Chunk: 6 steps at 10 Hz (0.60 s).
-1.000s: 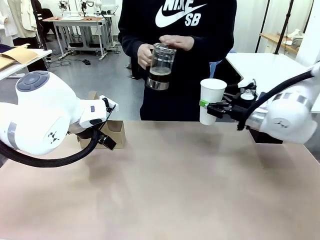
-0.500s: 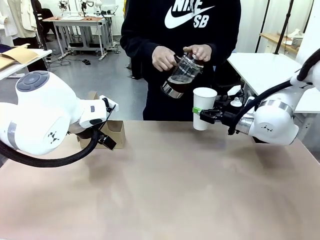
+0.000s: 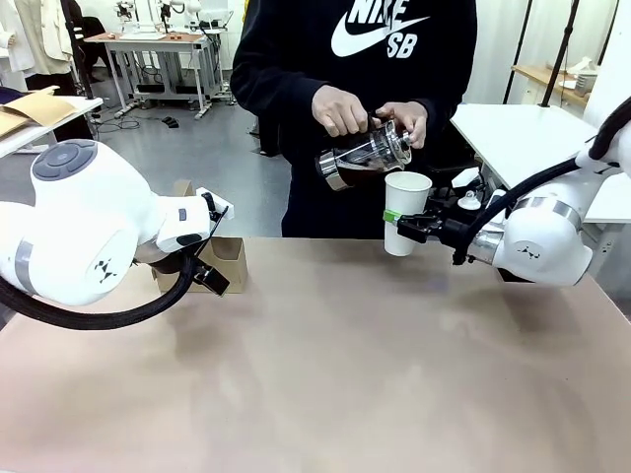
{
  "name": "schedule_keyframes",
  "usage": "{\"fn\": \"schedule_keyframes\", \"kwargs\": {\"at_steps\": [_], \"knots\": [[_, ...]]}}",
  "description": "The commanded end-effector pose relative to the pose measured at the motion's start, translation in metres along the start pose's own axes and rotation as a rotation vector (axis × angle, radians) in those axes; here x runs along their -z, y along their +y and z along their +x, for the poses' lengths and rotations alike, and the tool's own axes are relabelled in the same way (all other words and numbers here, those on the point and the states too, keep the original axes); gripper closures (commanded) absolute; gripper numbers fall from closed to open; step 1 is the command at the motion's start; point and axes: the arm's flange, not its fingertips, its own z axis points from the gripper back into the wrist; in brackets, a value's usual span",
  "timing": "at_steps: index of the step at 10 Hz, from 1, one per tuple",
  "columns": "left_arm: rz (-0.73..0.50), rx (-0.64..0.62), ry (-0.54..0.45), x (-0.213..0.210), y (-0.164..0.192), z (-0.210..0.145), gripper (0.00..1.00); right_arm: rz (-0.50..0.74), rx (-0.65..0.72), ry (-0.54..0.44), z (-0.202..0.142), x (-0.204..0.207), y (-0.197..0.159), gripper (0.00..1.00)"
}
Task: Pour a drink into a cup and package it in a carrier.
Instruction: When a person places the Paper Cup Lid on the 600 ml Paper Cup , lift the 600 ml Paper Cup.
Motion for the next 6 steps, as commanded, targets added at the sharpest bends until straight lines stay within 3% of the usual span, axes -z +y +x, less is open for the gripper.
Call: {"fn": "schedule_keyframes", "kwargs": {"at_steps": [1,6], "knots": [[-0.002,-0.001,-0.001,-0.0003,0.0003,-0.0002,0.0,-0.021,0.003,-0.001,0.0036,0.0035,0.004,0.2],[-0.002,-0.001,-0.001,-0.0003,0.0003,-0.0002,0.0,-0.021,0.003,-0.001,0.0036,0.0035,0.004,0.2]]}}
